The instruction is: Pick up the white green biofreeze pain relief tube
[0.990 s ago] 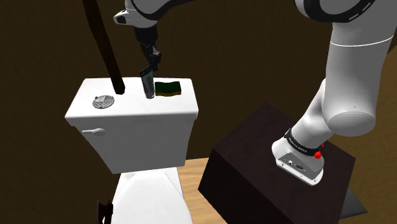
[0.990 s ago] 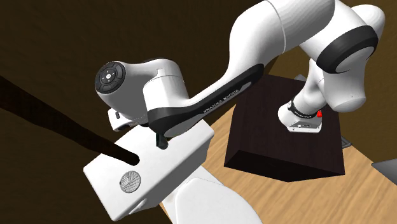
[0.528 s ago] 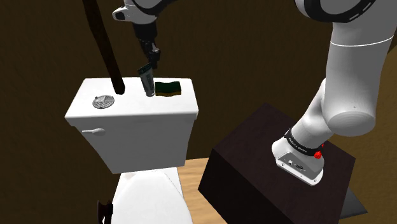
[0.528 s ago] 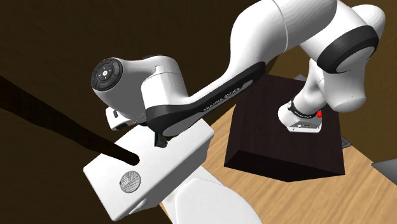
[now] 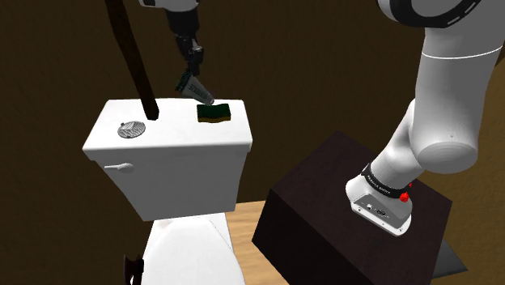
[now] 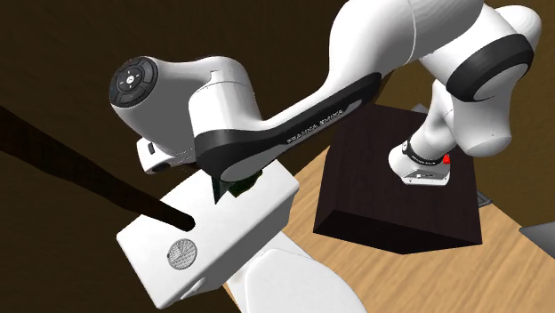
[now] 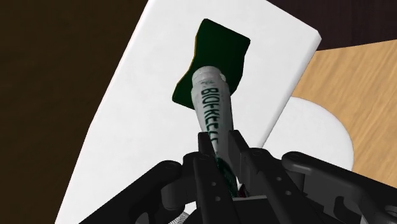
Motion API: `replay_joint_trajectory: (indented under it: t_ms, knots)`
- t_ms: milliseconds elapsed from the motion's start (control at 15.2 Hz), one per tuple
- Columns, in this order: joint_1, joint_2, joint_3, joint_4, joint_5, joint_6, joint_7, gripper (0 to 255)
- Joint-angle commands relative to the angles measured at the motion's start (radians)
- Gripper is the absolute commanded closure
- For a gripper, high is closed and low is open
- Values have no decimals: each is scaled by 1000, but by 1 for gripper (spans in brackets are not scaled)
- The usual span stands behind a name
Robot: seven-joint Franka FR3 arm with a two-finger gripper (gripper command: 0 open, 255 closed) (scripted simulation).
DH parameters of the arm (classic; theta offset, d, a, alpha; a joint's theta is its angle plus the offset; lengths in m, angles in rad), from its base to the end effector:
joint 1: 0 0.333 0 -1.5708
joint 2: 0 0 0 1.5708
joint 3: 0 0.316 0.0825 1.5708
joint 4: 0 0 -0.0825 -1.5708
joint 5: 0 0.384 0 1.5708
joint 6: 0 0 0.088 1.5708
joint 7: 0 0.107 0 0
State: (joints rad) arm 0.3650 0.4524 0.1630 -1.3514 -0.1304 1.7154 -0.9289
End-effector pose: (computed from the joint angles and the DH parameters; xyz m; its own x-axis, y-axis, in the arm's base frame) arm 0.6057 0.3158 0.4616 0.1008 0.9904 -0.0944 0.9940 -0.1043 -0.0327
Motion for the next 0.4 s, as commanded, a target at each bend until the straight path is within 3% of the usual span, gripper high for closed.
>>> replay_joint_trajectory:
  t_ms: [0, 330]
  knots:
    - [2, 0, 1, 26, 1, -27, -1, 255]
    - [4, 2, 1, 72, 1, -70, -4, 255]
